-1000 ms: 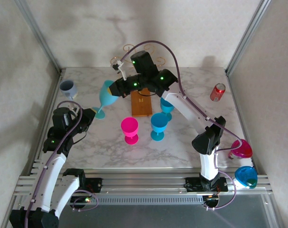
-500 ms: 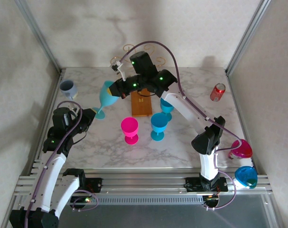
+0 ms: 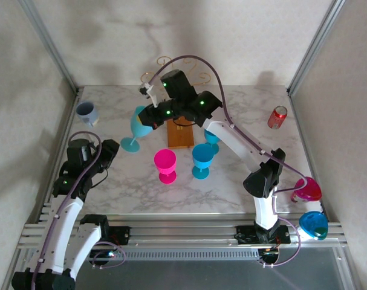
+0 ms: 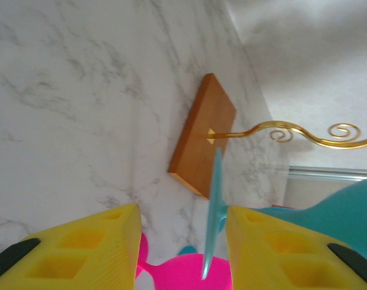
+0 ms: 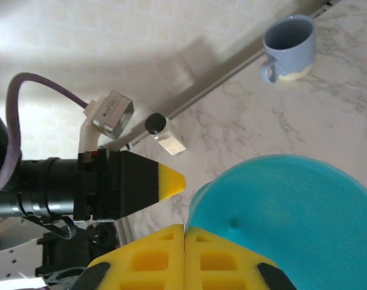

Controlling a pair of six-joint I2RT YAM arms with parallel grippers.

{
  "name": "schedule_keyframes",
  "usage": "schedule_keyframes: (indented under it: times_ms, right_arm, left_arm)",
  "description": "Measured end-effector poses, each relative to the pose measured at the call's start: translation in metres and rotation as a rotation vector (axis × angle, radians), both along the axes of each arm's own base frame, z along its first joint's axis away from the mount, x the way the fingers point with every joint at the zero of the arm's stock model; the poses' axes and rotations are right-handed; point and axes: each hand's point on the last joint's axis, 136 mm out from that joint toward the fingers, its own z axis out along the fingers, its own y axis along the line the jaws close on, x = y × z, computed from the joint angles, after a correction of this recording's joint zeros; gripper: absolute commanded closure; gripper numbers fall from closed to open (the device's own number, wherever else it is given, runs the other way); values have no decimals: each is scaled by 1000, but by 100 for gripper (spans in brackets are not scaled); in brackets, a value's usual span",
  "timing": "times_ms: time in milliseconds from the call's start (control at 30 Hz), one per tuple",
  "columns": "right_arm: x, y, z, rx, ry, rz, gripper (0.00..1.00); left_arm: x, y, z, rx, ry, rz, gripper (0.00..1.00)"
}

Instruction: Take the wine glass off the wine glass rack

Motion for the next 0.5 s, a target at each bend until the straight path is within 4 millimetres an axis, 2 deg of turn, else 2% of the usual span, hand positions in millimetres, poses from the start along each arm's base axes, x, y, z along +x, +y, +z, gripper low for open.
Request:
schedule_keyframes:
  times_ms: [133,333,500]
  right_arm:
    - [-7,6,-8,-61,-76,-12,100]
    - [-14,14,-19,-149,-210,-38,100]
    - [-9,14,-42,-238,-274,-68,100]
  left_arm:
    - [-7,6,-10,31,53,22,59]
    - [-12,13,-12,77,80,36,59]
    - [-13,17,-9,106,80,43,59]
